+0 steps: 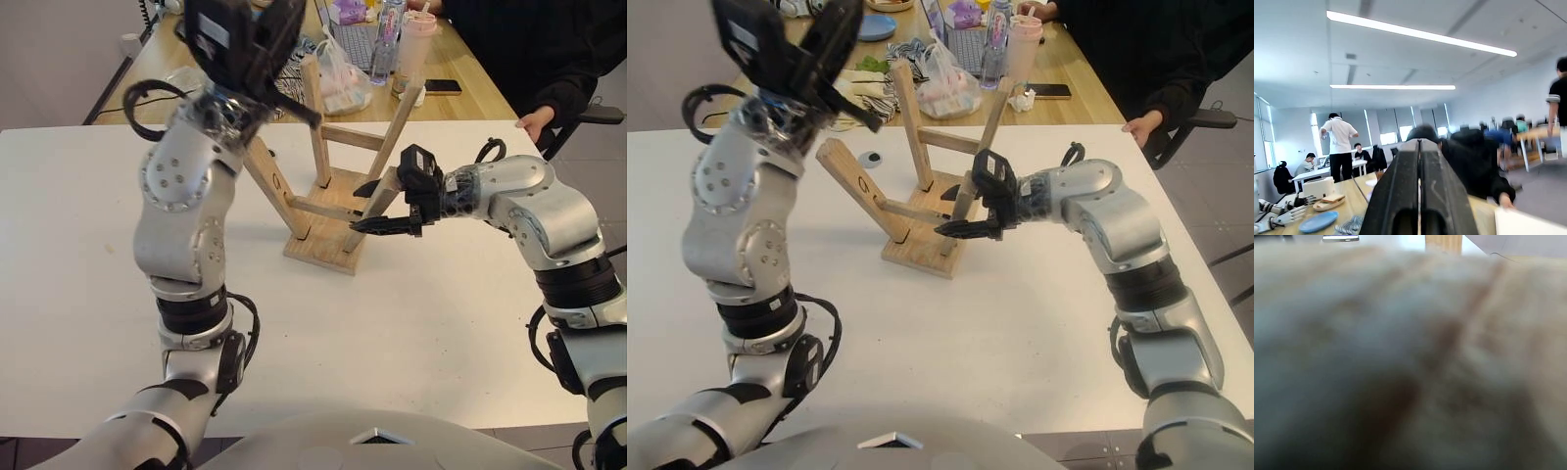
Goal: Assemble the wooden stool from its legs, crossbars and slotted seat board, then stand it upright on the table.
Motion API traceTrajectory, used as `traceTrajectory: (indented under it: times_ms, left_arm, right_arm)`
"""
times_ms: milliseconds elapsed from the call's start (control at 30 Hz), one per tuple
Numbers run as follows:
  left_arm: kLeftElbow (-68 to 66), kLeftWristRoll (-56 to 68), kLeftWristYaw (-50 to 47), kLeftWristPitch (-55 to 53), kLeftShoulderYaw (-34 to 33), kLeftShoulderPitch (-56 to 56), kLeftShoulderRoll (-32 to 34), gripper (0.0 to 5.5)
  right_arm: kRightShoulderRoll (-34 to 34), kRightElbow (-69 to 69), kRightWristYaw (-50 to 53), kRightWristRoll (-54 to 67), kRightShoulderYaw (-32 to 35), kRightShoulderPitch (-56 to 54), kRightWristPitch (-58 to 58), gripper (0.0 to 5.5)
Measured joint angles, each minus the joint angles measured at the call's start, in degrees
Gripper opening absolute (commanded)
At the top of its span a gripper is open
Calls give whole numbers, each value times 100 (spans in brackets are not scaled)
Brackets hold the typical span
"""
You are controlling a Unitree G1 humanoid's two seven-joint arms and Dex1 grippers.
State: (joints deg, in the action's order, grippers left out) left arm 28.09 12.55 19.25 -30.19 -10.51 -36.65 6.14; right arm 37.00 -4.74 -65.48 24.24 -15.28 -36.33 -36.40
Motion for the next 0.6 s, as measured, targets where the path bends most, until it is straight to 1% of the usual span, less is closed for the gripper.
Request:
traceTrajectory:
  times_ms: [100,167,233,300,367,400,500,533,567,600]
  left_arm:
    - [-305,243,-64,156,-614,46,364,0]
    - [-511,415,-77,169,-974,267,557,0]
    - [-746,502,-62,253,-1226,512,749,0]
    - [-1080,490,-49,436,-1292,803,901,0]
    - [-1401,570,78,456,-1263,1167,917,0]
    - [-1544,642,138,440,-1215,1370,889,0]
    - [-1835,809,427,418,-950,1949,754,0]
    - [-1850,919,549,390,-846,2137,748,0]
    - [-1851,1004,628,340,-767,2281,741,0]
    - [-1850,1074,682,271,-715,2415,722,0]
  right_arm:
    - [43,-19,-208,57,74,13,-87,348]
    - [219,-33,-342,101,137,22,-153,348]
    - [207,-24,-393,269,323,31,-249,348]
    - [156,-37,-378,858,819,16,-614,348]
    - [86,-36,-321,1598,1355,-90,-1074,348]
    - [-21,-30,-293,1826,1567,-188,-1211,348]
    - [-65,72,-120,2480,2044,-428,-1631,348]
    - [-95,195,63,2809,2334,-482,-1814,330]
    - [-136,305,255,3045,2601,-528,-1953,324]
    - [-283,414,584,3314,2947,-582,-2065,306]
